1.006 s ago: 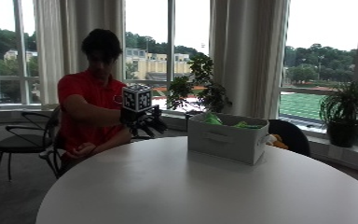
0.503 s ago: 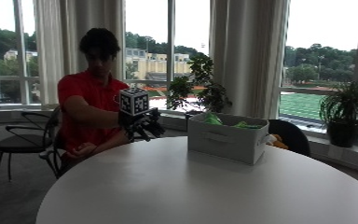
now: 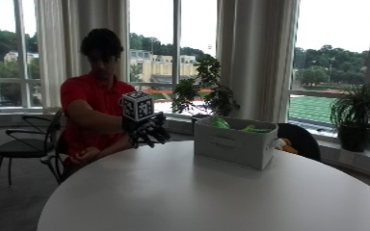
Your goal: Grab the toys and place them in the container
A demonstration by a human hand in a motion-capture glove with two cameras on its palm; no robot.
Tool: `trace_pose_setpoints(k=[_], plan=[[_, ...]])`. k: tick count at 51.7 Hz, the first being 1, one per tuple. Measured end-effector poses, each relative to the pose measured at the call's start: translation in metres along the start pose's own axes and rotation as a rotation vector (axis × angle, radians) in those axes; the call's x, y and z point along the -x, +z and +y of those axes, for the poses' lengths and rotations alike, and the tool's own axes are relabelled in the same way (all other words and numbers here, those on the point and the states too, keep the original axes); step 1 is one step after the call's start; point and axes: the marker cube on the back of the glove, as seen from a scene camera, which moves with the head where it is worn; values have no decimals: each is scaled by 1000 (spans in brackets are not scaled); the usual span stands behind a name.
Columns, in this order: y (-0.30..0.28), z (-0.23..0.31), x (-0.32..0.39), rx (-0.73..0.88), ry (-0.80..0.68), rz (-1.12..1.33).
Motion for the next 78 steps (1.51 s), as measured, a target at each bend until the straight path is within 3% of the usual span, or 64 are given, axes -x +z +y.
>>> trace_pose_setpoints(k=[78], plan=[[-14, 14, -6, -23, 20, -13]])
